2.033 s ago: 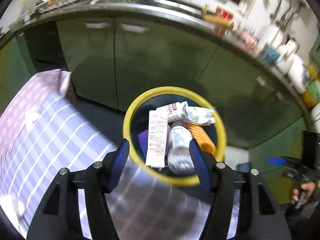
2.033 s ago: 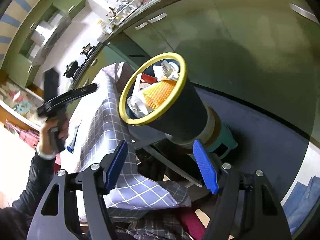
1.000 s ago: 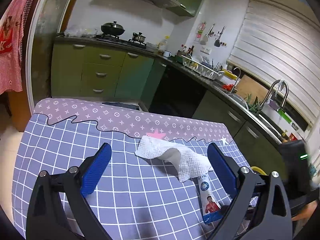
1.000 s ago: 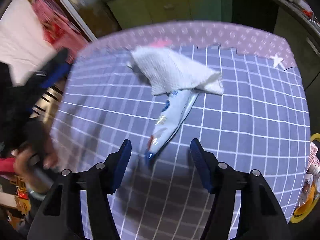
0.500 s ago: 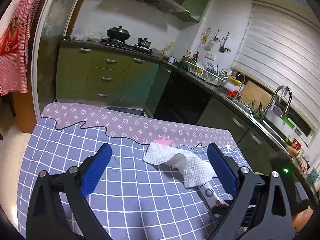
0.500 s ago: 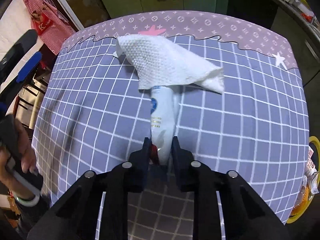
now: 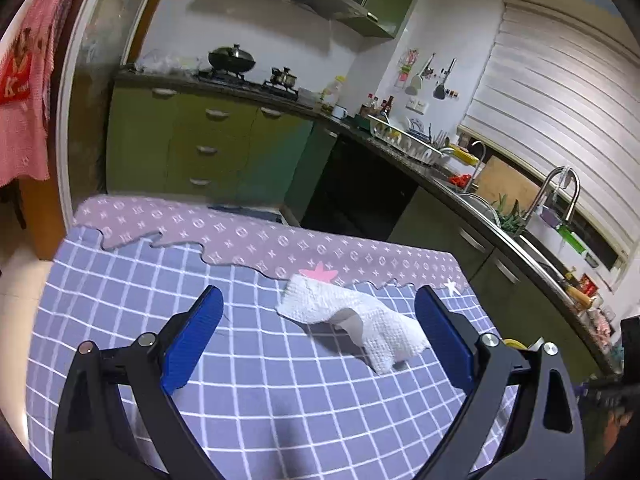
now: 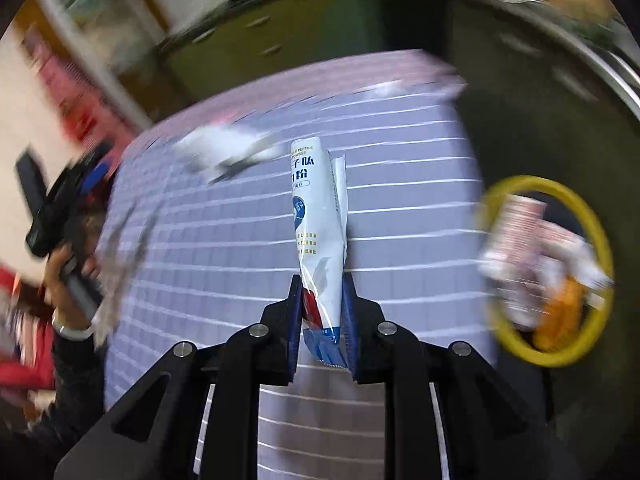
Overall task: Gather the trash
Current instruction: 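Carry the toothpaste tube over the bin and open the right gripper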
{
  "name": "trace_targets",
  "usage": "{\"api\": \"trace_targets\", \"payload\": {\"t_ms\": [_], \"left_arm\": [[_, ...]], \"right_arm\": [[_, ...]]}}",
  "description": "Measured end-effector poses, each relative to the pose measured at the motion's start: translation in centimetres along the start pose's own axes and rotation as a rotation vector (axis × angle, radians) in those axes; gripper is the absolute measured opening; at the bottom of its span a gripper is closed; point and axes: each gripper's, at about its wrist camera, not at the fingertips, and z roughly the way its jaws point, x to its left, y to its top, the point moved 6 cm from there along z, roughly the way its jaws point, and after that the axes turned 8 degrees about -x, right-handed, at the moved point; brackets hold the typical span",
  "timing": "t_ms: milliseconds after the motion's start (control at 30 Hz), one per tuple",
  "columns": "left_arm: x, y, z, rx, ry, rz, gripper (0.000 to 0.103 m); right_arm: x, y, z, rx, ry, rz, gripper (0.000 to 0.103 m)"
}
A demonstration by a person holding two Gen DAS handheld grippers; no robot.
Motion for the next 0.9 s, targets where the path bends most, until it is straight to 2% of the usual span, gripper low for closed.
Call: {"api": "trace_targets", "payload": {"t_ms": [100,233,400,467,533,667,800,900], "left_arm": [[-0.5,-0.6,0.3,0.027,-0.024,-0.014,0.092],[-1.2,-1.2,0.8,0.037,-0.006,0.036,0.092],[-1.7,-1.9,1.3,0.059,-0.012,0.059,0.092],[-1.8,-2.0,1.3,0.061,-0.011,0.070,0.092],[-1.9,-2.0,1.4,0.061,-0.011,0.081,0.092],[-2.1,-2.2,1.6,0.070,-0.015,0.096,0.093],[-2.6,-2.8,2.1,0.107,-0.035,0.099,0.096],[-3.1,-3.8,2.8,0.145,-0.036,0.118,0.096]], "right_arm": [[-7.4,0.5,-2.1,-0.026,-0.156,0.098,0.019],[-15.1,0.0,-2.3,0.013,-0.281,0.211,0.019],[-19.7,-0.1,0.1,0.059,-0.283,0.349,0.020],[-20.9,0.2,0.9,0.062,-0.281,0.388,0.024],[-21.7,0.4,1.1,0.060,-0.289,0.417,0.038],[-21.2,0.5,-1.0,-0.018,-0.301,0.397,0.047],[-17.3,-1.9,-4.3,-0.111,-0.196,0.361,0.063],[-14.1,-5.0,-5.4,-0.132,-0.118,0.335,0.063]]}}
